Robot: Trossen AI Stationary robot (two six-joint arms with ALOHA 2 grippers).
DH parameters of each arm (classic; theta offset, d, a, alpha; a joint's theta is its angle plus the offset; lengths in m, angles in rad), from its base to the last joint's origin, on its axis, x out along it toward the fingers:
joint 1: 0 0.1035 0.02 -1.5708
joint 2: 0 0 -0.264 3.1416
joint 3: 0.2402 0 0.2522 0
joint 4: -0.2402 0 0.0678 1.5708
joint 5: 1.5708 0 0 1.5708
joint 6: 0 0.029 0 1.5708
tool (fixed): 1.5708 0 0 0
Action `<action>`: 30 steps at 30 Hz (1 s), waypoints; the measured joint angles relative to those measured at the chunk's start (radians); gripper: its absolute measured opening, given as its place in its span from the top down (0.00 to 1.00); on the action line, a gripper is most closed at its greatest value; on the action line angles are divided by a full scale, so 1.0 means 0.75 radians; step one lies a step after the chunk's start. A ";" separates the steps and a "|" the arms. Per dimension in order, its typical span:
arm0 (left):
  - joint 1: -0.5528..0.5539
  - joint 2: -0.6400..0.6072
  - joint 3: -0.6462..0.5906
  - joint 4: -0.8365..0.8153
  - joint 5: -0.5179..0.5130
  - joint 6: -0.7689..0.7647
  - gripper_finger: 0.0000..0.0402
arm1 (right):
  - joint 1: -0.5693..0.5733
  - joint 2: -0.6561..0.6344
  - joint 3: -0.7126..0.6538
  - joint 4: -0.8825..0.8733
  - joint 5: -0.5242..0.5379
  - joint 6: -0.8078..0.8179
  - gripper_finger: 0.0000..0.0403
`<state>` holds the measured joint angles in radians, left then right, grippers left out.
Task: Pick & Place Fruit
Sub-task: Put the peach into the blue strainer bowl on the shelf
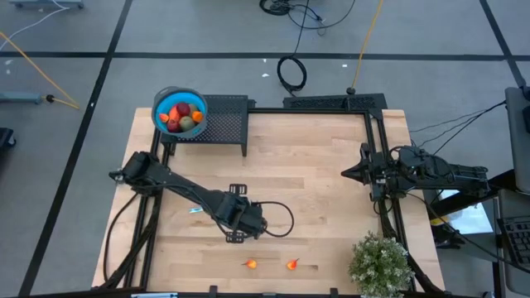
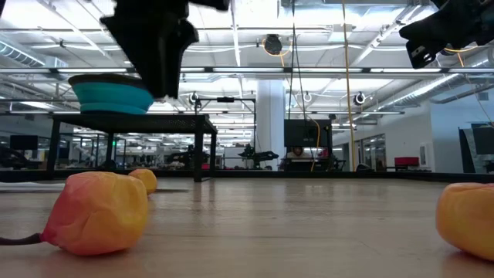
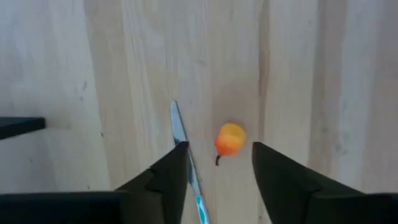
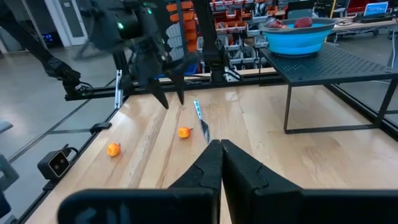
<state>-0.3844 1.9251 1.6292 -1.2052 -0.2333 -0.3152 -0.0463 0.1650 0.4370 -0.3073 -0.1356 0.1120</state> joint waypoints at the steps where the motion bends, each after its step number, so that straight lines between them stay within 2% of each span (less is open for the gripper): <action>1: 0.005 0.000 -0.022 0.005 0.008 0.006 0.53 | 0.000 0.000 0.000 0.000 0.000 0.000 1.00; 6: 0.006 0.001 -0.147 0.059 0.064 0.091 0.44 | 0.000 0.000 0.000 0.000 0.000 -0.001 1.00; 10: 0.004 0.001 -0.229 0.138 0.069 0.170 0.40 | 0.000 0.000 0.000 0.001 0.001 -0.001 1.00; 18: 0.003 0.002 -0.373 0.384 0.080 0.283 0.39 | 0.000 0.000 0.000 0.001 0.004 -0.001 1.00; 30: 0.004 0.002 -0.499 0.548 0.114 0.348 0.39 | 0.000 0.001 0.000 0.002 0.009 0.009 1.00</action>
<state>-0.3817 1.9263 1.2551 -0.7942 -0.1474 -0.0543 -0.0463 0.1654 0.4370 -0.3058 -0.1290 0.1188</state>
